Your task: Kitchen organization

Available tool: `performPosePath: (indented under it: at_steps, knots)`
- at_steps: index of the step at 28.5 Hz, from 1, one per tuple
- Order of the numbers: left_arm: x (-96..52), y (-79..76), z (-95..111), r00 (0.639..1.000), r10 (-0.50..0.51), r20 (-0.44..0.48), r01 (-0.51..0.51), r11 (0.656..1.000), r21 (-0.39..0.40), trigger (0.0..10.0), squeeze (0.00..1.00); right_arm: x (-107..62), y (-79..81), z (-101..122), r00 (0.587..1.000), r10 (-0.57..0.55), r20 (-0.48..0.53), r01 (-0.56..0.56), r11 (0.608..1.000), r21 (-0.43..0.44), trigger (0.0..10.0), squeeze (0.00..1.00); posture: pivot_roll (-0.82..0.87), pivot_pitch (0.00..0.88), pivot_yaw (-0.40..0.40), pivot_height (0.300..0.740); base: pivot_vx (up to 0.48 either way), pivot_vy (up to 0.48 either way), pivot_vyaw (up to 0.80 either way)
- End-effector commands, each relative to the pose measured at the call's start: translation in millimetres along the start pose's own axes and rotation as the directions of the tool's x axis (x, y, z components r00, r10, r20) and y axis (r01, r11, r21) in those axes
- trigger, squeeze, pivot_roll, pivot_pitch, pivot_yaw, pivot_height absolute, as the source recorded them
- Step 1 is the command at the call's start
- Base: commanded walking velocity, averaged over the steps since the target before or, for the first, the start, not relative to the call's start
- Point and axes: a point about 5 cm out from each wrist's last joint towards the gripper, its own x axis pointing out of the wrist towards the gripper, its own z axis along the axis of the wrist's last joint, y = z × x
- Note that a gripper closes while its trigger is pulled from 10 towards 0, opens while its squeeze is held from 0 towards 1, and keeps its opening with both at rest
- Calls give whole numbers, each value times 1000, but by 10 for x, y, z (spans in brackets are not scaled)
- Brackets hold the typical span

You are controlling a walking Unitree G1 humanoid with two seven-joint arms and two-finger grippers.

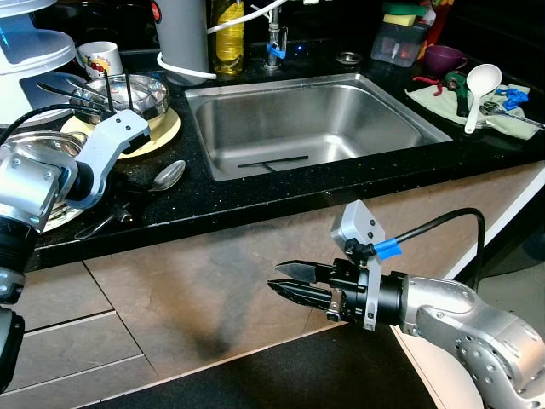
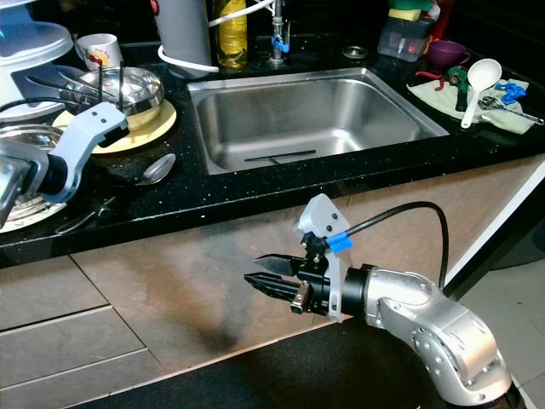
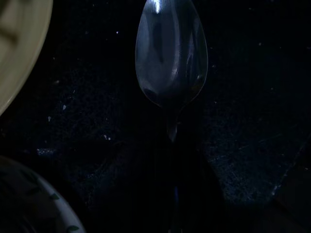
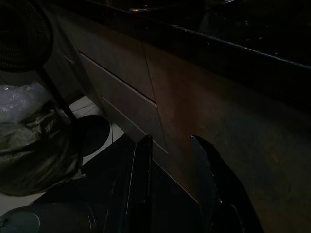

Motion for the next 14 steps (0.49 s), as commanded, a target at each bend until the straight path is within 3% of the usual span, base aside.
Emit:
performPosePath:
  at_steps: [1, 5, 6, 9, 11, 12, 14]
  knots:
    - [39, 3, -156, 998, 2, -67, -4, 1000, -25, 0, 0, -24, 8, 21, 1000, 1, 3, -1, 1000, -1, 10000, 0, -77, 187, -22, 740, 0, 0, 0]
    - [45, -32, -67, 1000, -18, -10, 18, 999, -38, 0, 0, -25, 1, 32, 1000, -4, 9, 4, 1000, -1, 10000, 0, -78, 188, -21, 740, 0, 0, 0]
    - [38, -137, 79, 994, -88, 71, 92, 994, -54, 0, 0, -26, -3, 57, 1000, -6, 29, 6, 1000, 6, 10000, 0, -77, 188, -22, 740, 0, 0, 0]
    - [24, -216, 179, 982, -141, 125, 149, 987, -59, 0, 0, -27, -5, 76, 999, -7, 44, 6, 1000, 12, 10000, 0, -77, 187, -22, 740, 0, 0, 0]
    - [-31, -471, 428, 928, -284, 239, 300, 954, -31, 0, 0, -26, 4, 153, 995, 2, 103, -6, 999, 35, 10000, 0, -78, 186, -23, 740, 0, 0, 0]
    - [-31, -471, 428, 928, -284, 239, 300, 954, -31, 0, 0, -26, 4, 153, 995, 2, 103, -6, 999, 35, 10000, 0, -78, 186, -23, 740, 0, 0, 0]
    - [-81, -611, 582, 875, -358, 325, 386, 922, -22, 0, 0, -29, 14, 252, 984, 13, 180, -24, 998, 60, 10000, 0, -78, 186, -23, 740, 0, 0, 0]
